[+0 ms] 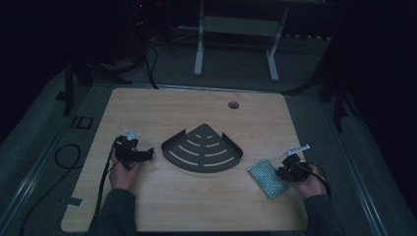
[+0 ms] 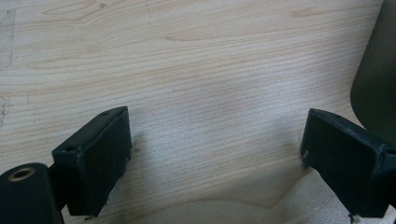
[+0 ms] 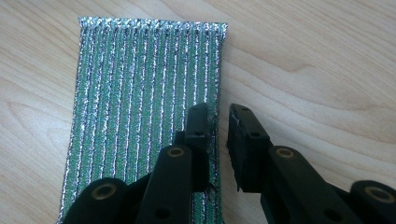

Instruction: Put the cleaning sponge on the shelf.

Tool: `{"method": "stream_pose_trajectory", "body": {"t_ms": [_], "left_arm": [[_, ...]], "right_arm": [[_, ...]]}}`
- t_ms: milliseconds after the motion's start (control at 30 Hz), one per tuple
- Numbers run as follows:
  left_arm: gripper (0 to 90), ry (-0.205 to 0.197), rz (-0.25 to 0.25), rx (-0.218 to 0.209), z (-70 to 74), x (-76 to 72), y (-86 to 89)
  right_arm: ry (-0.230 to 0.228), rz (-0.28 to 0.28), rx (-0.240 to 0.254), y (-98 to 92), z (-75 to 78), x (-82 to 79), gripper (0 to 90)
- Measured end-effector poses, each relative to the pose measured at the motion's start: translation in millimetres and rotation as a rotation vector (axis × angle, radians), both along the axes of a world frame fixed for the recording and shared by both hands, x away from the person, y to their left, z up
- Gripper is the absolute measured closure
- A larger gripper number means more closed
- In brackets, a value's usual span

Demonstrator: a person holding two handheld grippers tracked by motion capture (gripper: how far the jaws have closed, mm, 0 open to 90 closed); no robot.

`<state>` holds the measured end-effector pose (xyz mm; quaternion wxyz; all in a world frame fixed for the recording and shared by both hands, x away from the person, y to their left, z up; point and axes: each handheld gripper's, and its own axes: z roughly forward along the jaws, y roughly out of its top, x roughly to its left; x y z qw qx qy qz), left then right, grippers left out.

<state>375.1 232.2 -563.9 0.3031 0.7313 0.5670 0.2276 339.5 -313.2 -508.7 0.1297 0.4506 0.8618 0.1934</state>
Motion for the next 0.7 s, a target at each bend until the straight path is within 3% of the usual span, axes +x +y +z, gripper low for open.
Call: {"method": "stream_pose_trajectory", "body": {"t_ms": [200, 700], "left_arm": [[9.3, 0.0, 0.0, 0.0, 0.0, 0.0, 0.0], [9.3, 0.0, -0.001, 0.0, 0.0, 0.0, 0.0]], "right_arm": [[0.036, 0.01, 0.009, 2.3, 1.2, 7.3, 77.5], [0.205, 0.003, -0.014, 6.2, 0.3, 27.8, 82.2]]}}
